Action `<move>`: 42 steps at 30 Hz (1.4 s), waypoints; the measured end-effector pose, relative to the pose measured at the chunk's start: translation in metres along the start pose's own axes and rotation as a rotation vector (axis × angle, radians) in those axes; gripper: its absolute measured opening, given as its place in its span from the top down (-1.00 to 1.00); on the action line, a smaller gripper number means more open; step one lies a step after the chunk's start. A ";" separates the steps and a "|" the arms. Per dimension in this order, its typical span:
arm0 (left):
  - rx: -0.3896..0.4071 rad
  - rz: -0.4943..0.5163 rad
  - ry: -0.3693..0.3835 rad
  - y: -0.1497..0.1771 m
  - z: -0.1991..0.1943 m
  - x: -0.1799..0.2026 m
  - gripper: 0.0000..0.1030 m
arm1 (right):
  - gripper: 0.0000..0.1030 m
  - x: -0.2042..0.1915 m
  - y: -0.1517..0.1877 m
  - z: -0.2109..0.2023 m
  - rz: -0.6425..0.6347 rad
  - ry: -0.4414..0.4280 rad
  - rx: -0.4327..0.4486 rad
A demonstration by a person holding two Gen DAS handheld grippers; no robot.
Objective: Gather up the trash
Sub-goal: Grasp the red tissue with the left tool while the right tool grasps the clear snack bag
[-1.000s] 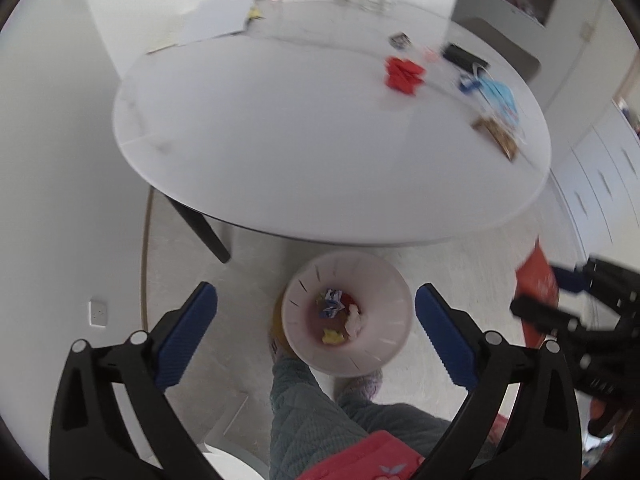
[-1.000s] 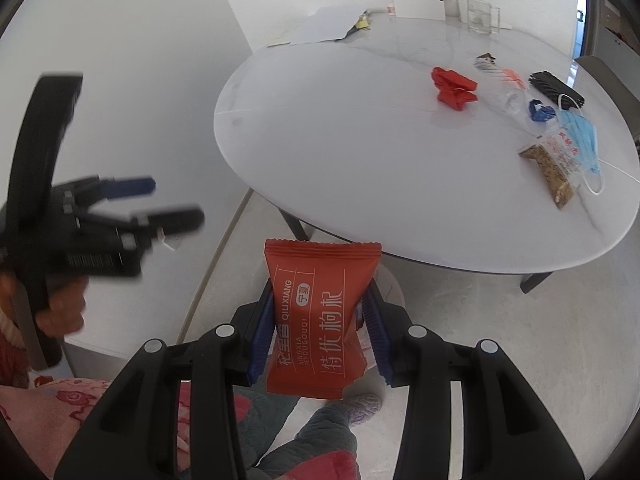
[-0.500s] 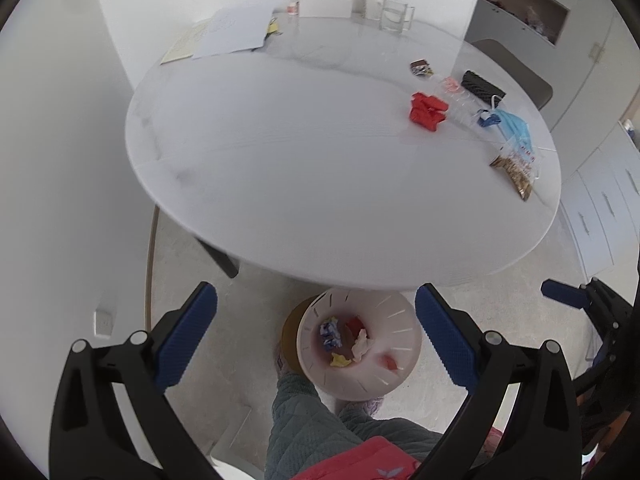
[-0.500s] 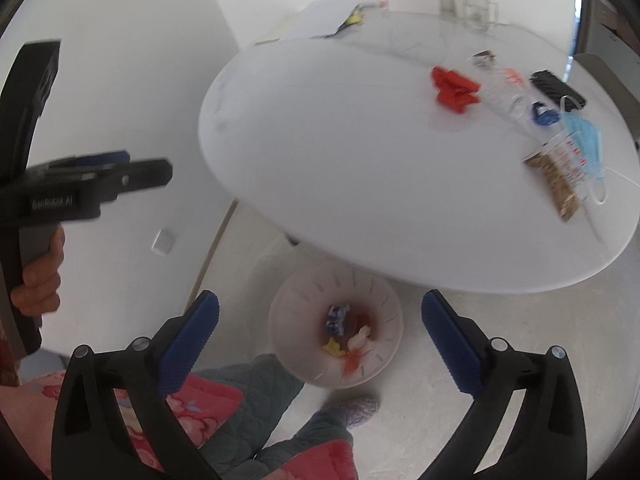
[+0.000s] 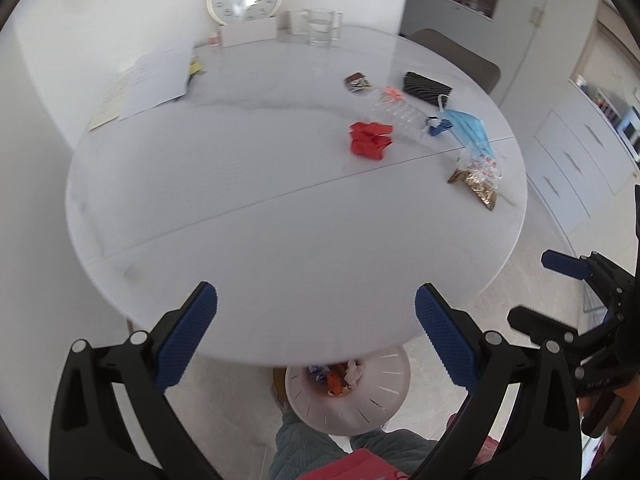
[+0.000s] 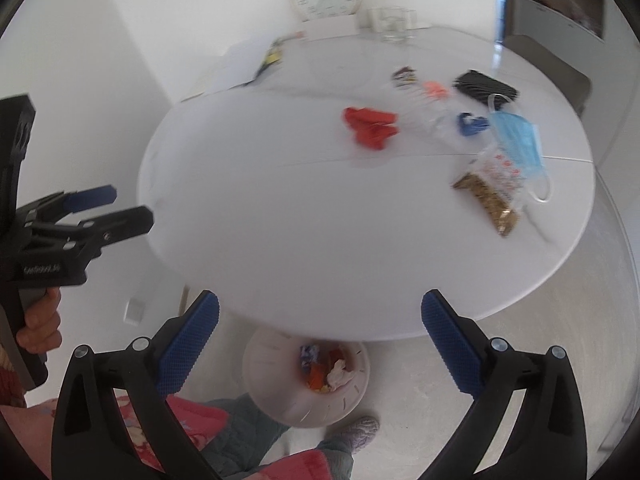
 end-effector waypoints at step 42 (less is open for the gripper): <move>-0.025 0.152 0.110 -0.178 0.264 0.050 0.48 | -0.95 0.230 -0.077 0.159 0.599 0.341 -0.019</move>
Point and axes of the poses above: each gripper's, at about its wrist camera, not at the fingertips, and z roughly the way its jaws point, x to its right, y to its underside, the point moved 9 cm from there along z, roughly the way its jaws point, and after that the axes turned 5 degrees about y, right-handed, at the moved point
